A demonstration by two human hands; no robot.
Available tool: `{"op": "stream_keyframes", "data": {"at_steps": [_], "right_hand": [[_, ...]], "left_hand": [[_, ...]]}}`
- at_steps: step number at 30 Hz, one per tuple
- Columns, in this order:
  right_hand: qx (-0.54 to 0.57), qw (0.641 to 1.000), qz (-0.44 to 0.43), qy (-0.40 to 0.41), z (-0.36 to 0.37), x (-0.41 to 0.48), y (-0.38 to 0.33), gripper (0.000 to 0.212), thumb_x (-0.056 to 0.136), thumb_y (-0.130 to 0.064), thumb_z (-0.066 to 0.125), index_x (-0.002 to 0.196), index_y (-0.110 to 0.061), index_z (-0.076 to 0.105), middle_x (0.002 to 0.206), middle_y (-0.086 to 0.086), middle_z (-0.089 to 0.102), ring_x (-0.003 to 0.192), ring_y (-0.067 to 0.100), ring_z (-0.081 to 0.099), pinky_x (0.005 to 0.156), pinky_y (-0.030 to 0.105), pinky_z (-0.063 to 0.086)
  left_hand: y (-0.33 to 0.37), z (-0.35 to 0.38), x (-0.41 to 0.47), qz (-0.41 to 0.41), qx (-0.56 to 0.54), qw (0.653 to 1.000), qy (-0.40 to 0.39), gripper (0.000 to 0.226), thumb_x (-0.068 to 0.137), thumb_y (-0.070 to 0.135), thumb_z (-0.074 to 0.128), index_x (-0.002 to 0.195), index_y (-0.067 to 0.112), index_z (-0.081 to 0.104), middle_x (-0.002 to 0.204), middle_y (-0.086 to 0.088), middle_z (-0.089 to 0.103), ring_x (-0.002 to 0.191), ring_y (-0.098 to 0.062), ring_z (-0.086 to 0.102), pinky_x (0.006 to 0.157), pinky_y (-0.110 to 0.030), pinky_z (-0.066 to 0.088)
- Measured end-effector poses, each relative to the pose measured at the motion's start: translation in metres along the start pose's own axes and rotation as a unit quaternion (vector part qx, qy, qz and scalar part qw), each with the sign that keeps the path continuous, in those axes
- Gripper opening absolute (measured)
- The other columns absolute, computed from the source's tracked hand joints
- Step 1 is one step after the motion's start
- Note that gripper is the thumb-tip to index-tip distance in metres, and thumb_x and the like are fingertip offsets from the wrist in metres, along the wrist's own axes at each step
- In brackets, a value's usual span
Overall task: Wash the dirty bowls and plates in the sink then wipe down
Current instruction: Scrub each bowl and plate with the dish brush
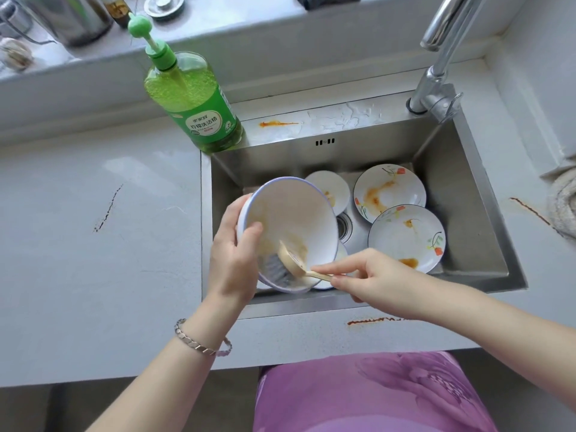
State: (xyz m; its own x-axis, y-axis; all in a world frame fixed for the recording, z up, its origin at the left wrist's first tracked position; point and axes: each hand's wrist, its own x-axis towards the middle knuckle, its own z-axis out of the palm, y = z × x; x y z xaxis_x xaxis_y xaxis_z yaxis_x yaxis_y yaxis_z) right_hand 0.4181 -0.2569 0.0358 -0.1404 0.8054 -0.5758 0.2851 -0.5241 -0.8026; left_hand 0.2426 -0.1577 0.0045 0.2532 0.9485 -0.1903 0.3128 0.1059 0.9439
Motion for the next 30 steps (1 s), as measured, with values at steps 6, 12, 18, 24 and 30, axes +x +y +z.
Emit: {"op": "stream_keyframes", "data": {"at_steps": [6, 12, 18, 24, 30], "right_hand": [[0.002, 1.0, 0.01, -0.012, 0.002, 0.005, -0.004, 0.03, 0.094, -0.029, 0.048, 0.092, -0.058, 0.056, 0.043, -0.012, 0.022, 0.057, 0.022, 0.024, 0.05, 0.027, 0.02], [-0.078, 0.995, 0.054, -0.019, -0.003, 0.001, 0.003, 0.028, 0.095, -0.033, 0.045, 0.111, -0.05, 0.06, 0.033, -0.011, 0.029, 0.037, 0.008, 0.025, 0.041, 0.016, 0.022], [-0.232, 0.972, 0.045, 0.016, -0.009, -0.007, 0.006, 0.033, 0.097, -0.033, 0.04, 0.12, -0.054, 0.052, 0.061, -0.021, 0.058, 0.052, 0.004, 0.046, 0.047, 0.016, 0.032], [-0.485, 0.862, -0.001, 0.144, -0.018, -0.006, 0.023, 0.049, 0.098, -0.027, 0.031, 0.138, -0.054, 0.023, 0.077, -0.004, 0.048, 0.082, 0.024, 0.053, 0.062, 0.029, 0.031], [-0.216, 0.973, 0.008, 0.078, 0.023, -0.015, 0.025, 0.04, 0.096, -0.022, 0.041, 0.124, -0.049, 0.05, 0.097, -0.02, 0.07, 0.053, -0.004, 0.048, 0.061, 0.016, 0.037]], "left_hand": [[0.002, 0.004, -0.005, -0.018, 0.014, 0.999, -0.031, 0.044, 0.066, 0.042, 0.048, 0.108, 0.034, 0.06, 0.1, 0.013, 0.065, 0.099, -0.013, 0.059, 0.088, -0.036, 0.048], [0.005, -0.003, -0.001, -0.03, 0.045, 0.998, -0.041, 0.034, 0.067, 0.042, 0.049, 0.1, 0.048, 0.059, 0.091, 0.023, 0.065, 0.09, -0.004, 0.059, 0.081, -0.032, 0.049], [0.007, -0.006, 0.0, -0.061, 0.093, 0.991, -0.068, 0.035, 0.072, 0.037, 0.047, 0.103, 0.047, 0.059, 0.095, 0.018, 0.065, 0.093, -0.009, 0.059, 0.081, -0.032, 0.049], [0.009, 0.0, -0.013, -0.089, 0.122, 0.983, -0.107, 0.041, 0.071, 0.037, 0.046, 0.108, 0.053, 0.053, 0.101, 0.021, 0.062, 0.097, -0.007, 0.058, 0.081, -0.033, 0.052], [0.015, 0.01, -0.008, -0.103, 0.118, 0.986, -0.055, 0.031, 0.07, 0.04, 0.046, 0.099, 0.05, 0.056, 0.084, 0.019, 0.062, 0.078, -0.001, 0.055, 0.065, -0.021, 0.039]]}}
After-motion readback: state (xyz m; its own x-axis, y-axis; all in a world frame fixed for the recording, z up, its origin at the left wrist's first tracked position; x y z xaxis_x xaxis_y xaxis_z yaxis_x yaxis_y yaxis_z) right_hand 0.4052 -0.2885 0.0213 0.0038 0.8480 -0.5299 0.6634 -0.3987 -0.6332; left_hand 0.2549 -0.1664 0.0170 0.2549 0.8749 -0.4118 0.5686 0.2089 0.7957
